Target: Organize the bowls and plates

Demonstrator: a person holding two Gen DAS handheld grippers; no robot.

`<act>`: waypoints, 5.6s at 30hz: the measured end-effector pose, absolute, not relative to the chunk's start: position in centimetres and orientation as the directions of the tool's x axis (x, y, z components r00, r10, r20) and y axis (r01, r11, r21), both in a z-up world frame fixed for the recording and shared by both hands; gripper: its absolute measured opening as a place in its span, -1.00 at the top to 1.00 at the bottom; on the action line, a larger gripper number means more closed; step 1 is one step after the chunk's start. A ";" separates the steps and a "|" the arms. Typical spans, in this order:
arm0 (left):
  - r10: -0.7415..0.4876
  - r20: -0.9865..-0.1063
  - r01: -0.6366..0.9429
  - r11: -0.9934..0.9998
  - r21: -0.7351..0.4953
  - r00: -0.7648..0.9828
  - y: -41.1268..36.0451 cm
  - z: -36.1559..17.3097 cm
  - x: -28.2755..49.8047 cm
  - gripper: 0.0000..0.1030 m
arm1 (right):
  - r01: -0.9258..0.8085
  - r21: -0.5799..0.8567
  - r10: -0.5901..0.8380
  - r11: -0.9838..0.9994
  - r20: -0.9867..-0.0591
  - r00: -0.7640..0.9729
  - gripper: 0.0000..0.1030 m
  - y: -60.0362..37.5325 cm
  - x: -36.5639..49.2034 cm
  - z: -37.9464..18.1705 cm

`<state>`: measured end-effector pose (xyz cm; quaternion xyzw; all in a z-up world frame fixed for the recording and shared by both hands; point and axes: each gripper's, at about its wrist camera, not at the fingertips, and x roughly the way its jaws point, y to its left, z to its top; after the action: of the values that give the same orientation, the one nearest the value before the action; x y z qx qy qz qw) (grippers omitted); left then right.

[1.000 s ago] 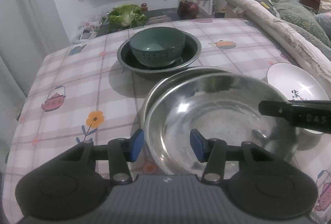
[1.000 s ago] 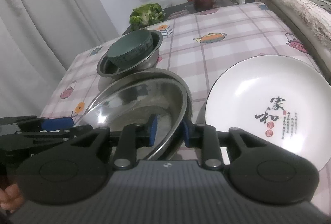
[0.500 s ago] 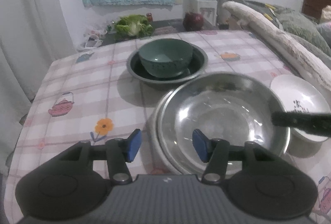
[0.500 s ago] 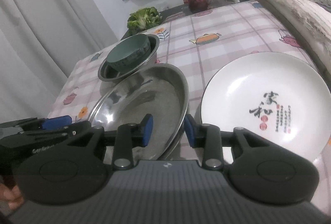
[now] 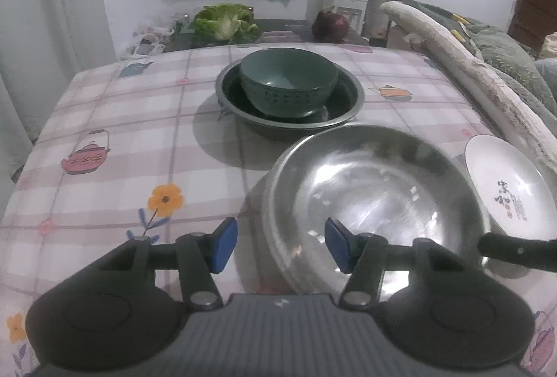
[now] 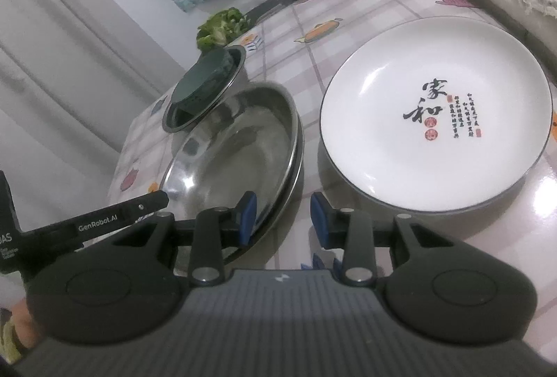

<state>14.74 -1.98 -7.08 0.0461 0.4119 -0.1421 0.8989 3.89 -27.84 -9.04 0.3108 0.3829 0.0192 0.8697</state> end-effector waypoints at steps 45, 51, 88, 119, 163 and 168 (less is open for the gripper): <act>-0.148 -0.770 0.266 0.964 0.029 0.621 -0.2 -5.5 9.3 0.27 | 0.040 0.528 0.365 0.848 -0.637 0.679 0.38 -24.4 3.9 -9.2; -0.177 -0.742 0.299 0.954 0.032 0.647 -1.8 -3.3 8.4 0.13 | 0.064 0.557 0.337 0.828 -0.586 0.737 0.33 -27.8 2.2 -8.1; -0.353 -0.744 0.424 0.900 -0.104 0.567 -21.8 -9.8 10.0 -0.05 | 0.250 0.401 0.069 0.881 -0.632 0.772 0.40 -45.7 5.7 -11.0; -0.381 -0.783 0.461 0.877 -0.138 0.491 -15.0 -9.8 3.6 0.26 | 0.188 0.407 0.153 0.894 -0.671 0.726 0.64 -40.5 0.4 -11.4; -0.376 -0.743 0.559 0.829 -0.004 0.553 -15.6 -10.5 2.9 0.17 | 0.242 0.323 0.051 0.915 -0.688 0.724 0.57 -36.4 -6.2 -11.4; -0.356 -0.752 0.555 0.831 0.016 0.554 -15.5 -10.1 2.2 0.19 | 0.242 0.259 0.005 0.935 -0.692 0.721 0.54 -35.3 -5.9 -11.0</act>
<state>2.18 -15.47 -10.14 0.1268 0.3933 -0.2611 0.8724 -5.94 -35.28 -11.04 0.1682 0.3675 -0.0648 0.9124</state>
